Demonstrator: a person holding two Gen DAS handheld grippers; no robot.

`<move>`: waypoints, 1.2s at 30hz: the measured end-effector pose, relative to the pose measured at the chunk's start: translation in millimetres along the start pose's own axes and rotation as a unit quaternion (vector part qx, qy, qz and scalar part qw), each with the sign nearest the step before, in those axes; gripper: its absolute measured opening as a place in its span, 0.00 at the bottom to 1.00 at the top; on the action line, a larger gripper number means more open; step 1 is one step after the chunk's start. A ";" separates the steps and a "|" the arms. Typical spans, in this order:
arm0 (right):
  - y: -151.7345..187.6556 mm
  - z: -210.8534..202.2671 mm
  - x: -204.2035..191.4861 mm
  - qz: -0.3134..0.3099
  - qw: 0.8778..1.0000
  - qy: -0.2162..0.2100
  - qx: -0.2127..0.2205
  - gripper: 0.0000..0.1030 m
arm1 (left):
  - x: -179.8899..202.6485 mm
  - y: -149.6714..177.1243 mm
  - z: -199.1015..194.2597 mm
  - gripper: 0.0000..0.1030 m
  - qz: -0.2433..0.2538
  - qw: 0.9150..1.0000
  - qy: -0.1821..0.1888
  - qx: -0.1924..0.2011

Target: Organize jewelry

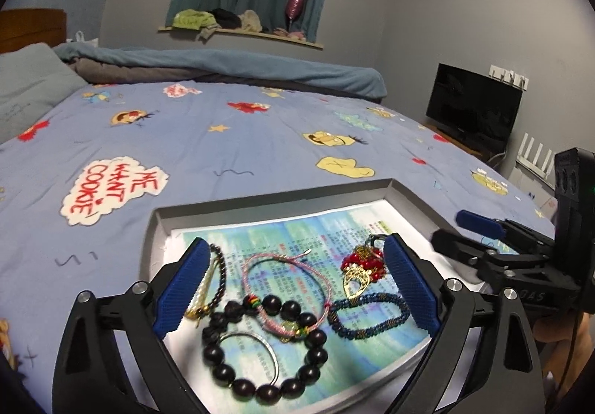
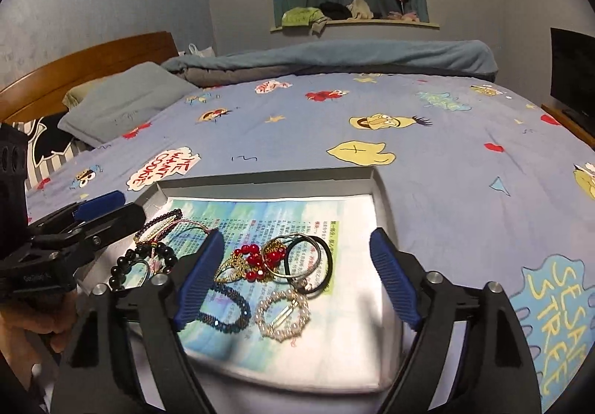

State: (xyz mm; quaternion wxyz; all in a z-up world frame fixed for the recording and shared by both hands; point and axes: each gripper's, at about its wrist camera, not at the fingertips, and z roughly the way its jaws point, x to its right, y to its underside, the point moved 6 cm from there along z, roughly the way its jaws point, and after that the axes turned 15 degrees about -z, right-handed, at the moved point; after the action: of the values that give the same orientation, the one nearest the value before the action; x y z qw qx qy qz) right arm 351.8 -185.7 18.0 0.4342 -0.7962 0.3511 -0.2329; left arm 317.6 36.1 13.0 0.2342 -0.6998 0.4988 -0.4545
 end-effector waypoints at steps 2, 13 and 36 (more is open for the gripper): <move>1.9 -5.5 -0.1 0.000 1.000 -0.001 0.004 0.83 | -3.1 3.1 -4.9 0.94 -0.001 1.000 -0.007 0.003; 11.9 -43.2 -21.6 -0.035 0.998 0.009 0.054 0.94 | -14.0 19.0 -37.1 0.95 -0.001 0.999 -0.035 0.041; 46.8 -99.1 -51.4 -0.039 0.995 0.009 0.097 0.95 | 2.2 61.3 -98.3 0.95 0.049 0.990 -0.053 0.122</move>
State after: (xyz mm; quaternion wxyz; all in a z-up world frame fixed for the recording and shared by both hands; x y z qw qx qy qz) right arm 235.0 -216.5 25.6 0.4964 -0.7616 0.2994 -0.2897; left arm 202.6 22.3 12.9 0.3662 -0.6638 0.4602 -0.4621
